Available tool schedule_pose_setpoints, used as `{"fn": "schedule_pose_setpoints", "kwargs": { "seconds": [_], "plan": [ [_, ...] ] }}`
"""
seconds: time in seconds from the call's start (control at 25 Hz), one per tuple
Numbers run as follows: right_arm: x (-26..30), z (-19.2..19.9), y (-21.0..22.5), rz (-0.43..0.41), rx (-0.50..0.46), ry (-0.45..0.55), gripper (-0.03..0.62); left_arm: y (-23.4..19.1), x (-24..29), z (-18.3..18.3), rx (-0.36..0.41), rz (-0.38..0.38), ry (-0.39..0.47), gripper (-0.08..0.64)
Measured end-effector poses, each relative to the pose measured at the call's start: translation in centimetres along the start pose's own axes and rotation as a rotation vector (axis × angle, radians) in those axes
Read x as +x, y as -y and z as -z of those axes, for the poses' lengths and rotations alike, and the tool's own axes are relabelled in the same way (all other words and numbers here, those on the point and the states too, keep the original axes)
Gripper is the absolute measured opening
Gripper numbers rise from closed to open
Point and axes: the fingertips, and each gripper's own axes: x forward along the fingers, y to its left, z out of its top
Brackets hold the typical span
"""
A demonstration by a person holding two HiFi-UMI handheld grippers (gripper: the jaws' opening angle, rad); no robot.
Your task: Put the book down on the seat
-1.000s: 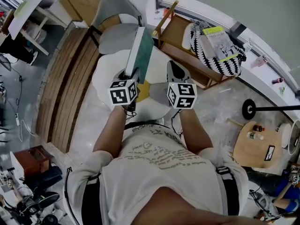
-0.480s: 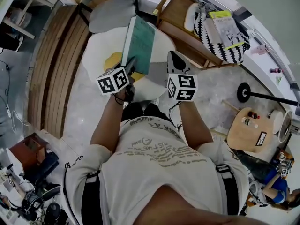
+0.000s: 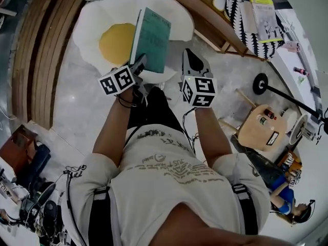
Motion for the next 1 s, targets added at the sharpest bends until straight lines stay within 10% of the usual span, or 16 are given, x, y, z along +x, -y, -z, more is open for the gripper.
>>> {"fn": "schedule_pose_setpoints", "kwargs": {
  "seconds": [0.52, 0.8, 1.0],
  "plan": [
    [7.1, 12.2, 3.3, 0.041, 0.019, -0.140, 0.028, -11.4, 8.4, 6.4, -0.246, 0.071, -0.033, 0.173],
    [11.4, 19.6, 2.5, 0.036, 0.114, -0.230, 0.028, -18.0, 12.4, 12.7, -0.609, 0.139, -0.005, 0.175],
    [13.8, 24.0, 0.8, -0.027, 0.109, -0.300, 0.028, -21.8, 14.5, 16.1, -0.713, 0.143, 0.035, 0.175]
  ]
}}
